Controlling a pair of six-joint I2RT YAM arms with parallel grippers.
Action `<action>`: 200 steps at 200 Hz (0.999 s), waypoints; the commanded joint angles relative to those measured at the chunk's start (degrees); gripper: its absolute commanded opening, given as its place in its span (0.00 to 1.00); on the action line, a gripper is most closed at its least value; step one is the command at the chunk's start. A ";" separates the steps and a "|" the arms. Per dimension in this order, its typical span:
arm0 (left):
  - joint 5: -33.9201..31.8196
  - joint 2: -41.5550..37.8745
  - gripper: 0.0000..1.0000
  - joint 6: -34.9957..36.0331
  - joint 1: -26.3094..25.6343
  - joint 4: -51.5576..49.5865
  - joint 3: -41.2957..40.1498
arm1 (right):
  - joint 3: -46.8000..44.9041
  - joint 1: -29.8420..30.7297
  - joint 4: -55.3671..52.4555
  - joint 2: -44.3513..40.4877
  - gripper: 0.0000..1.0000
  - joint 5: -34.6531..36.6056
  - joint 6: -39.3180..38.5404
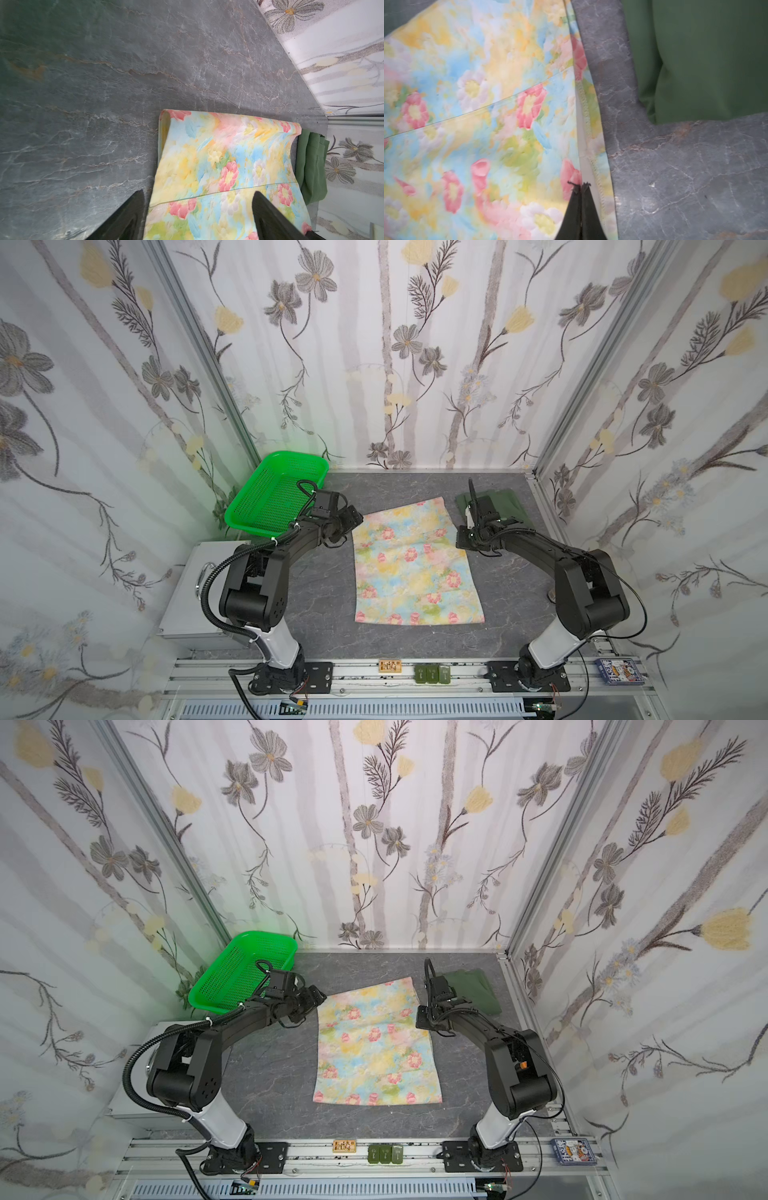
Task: Fold and stack skirts
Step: Smooth out the skirt at the center of the table.
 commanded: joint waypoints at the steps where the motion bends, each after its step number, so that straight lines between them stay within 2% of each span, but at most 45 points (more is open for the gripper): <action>1: 0.18 0.29 0.84 0.12 -0.15 0.57 0.16 | 0.37 -0.84 0.66 3.20 0.00 1.49 -0.85; 24: 0.01 -0.20 0.84 0.27 -0.18 0.62 -0.37 | 1.74 -0.77 0.51 6.30 0.00 2.71 -0.46; 60: 0.24 -1.45 0.84 0.36 -0.20 0.53 -0.90 | 3.32 -0.76 -0.03 6.09 0.00 3.25 0.20; 66: 0.62 -1.69 0.84 0.43 -0.22 0.53 -1.05 | 3.32 -0.77 -0.09 5.73 0.10 3.64 0.33; 77: 2.07 -2.13 0.84 0.82 -0.25 0.49 -1.38 | 3.36 -0.84 -0.74 5.08 0.42 4.80 0.76; 81: 2.54 -2.38 0.84 0.88 -0.26 0.44 -1.68 | 3.32 -0.84 -1.00 4.81 0.48 5.13 0.81; 87: 3.19 -2.89 0.84 0.76 -0.33 0.36 -2.36 | 3.26 -0.83 -1.39 4.19 0.51 5.51 0.82; 101: 4.76 -4.61 0.84 0.54 -1.07 -0.22 -4.73 | 2.82 -0.77 -2.53 2.06 0.53 5.64 0.80; 126: 3.24 -10.40 0.84 1.00 -3.79 -4.57 -10.75 | 0.41 -0.42 -4.36 -4.33 0.58 4.73 1.67; 148: 1.91 -16.71 0.85 -0.98 -9.18 -8.41 -17.11 | -3.66 0.96 -6.27 -10.88 0.66 3.76 3.00; 178: 1.39 -24.24 0.85 -7.92 -17.75 -11.61 -25.15 | -12.78 4.92 -7.35 -20.05 0.67 1.19 8.25; 200: 1.55 -30.76 0.84 -12.36 -22.00 -13.81 -29.60 | -20.57 9.02 -8.84 -26.43 0.68 1.04 13.08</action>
